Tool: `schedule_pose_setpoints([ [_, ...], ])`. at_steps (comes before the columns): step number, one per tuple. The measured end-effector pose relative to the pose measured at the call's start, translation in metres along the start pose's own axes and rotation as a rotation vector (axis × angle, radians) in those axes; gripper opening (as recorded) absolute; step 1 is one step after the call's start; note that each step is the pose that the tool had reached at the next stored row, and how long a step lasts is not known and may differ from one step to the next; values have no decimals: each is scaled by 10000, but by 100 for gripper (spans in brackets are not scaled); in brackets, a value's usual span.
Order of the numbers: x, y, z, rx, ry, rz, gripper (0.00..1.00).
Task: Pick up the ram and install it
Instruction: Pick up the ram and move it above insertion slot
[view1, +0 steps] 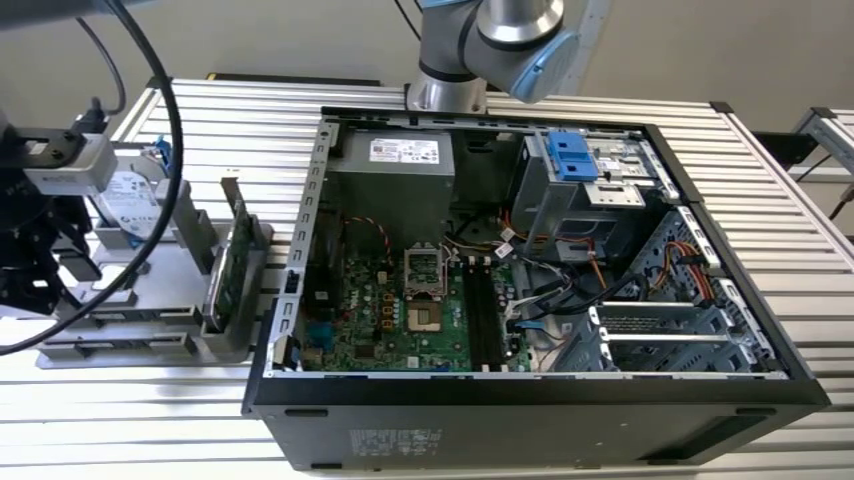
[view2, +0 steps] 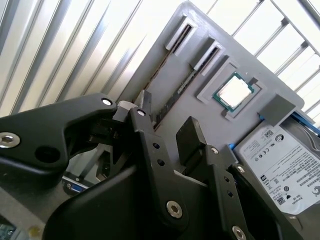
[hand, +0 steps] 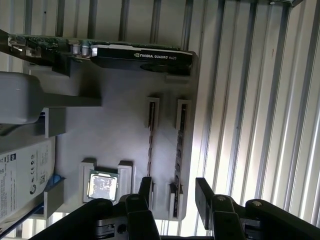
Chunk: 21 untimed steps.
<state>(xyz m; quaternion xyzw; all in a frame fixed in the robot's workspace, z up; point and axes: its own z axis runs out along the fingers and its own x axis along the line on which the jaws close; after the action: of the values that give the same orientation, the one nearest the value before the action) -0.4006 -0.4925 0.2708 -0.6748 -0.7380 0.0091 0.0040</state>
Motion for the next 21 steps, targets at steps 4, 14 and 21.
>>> schedule_pose_setpoints([
  [4,-10,-1,15,1,0,3,100],
  [14,-29,-2,21,1,0,3,100],
  [21,-58,-5,24,1,0,4,100],
])
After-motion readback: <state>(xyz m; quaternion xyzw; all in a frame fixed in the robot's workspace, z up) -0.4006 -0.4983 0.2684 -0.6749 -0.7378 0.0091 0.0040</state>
